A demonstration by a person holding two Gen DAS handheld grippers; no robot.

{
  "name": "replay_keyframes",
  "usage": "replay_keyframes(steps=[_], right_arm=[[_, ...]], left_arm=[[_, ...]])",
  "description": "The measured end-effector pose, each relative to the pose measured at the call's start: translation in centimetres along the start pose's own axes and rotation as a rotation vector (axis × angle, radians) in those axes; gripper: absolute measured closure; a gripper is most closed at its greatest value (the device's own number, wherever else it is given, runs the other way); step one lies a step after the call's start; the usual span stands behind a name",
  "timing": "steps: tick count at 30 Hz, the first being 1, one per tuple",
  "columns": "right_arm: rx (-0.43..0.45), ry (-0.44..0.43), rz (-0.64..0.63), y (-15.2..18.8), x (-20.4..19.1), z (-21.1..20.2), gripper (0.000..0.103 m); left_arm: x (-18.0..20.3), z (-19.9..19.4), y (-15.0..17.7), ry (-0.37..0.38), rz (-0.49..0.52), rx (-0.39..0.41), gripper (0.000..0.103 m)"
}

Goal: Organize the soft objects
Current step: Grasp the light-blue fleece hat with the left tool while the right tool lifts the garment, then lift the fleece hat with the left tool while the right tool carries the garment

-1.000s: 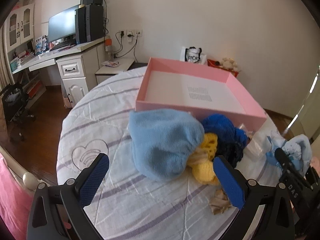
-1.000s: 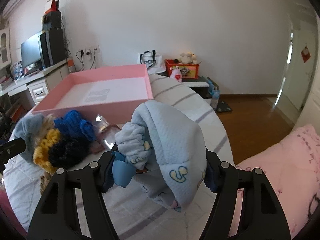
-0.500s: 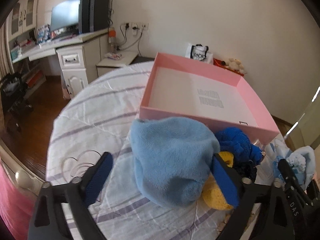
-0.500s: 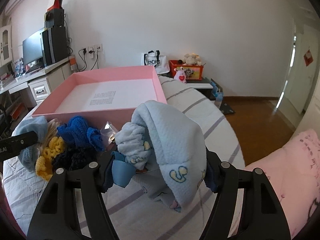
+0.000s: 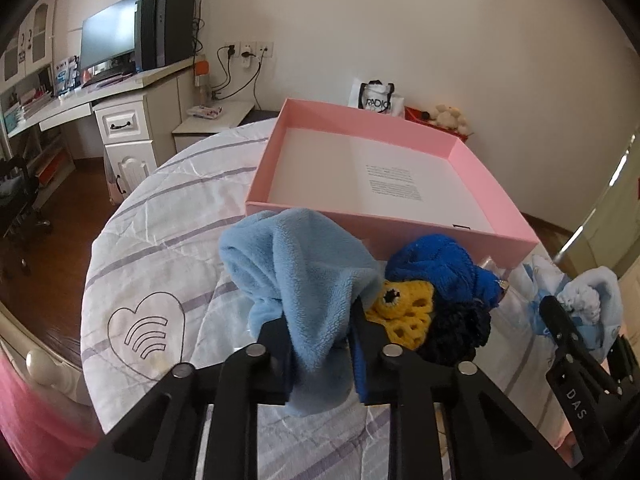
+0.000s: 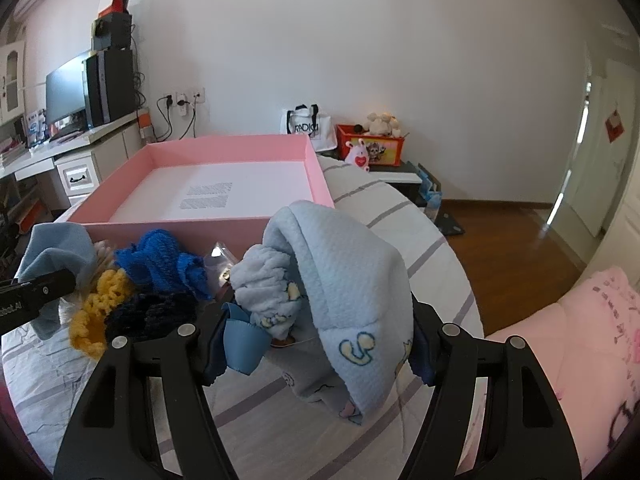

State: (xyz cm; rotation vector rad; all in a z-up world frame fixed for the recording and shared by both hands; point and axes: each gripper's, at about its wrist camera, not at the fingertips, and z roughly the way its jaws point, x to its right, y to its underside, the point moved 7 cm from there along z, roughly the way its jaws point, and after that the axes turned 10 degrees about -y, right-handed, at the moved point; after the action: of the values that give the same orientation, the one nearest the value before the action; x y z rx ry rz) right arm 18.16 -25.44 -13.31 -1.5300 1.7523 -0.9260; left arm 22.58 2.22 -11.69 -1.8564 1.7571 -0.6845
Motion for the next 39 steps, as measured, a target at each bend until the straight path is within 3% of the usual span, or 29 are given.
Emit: replay_keyframes(steps=[23, 39], right_arm=[[0.179, -0.051, -0.048, -2.4, -2.6, -8.1, 0.037], [0.324, -0.059, -0.074, -4.5, -3.7, -14.1, 0.037]], left_arm=[[0.8, -8.1, 1.1, -0.017, 0.043, 0.123, 0.090], [-0.4, -16.2, 2.1, -0.047, 0.034, 0.297, 0.090]])
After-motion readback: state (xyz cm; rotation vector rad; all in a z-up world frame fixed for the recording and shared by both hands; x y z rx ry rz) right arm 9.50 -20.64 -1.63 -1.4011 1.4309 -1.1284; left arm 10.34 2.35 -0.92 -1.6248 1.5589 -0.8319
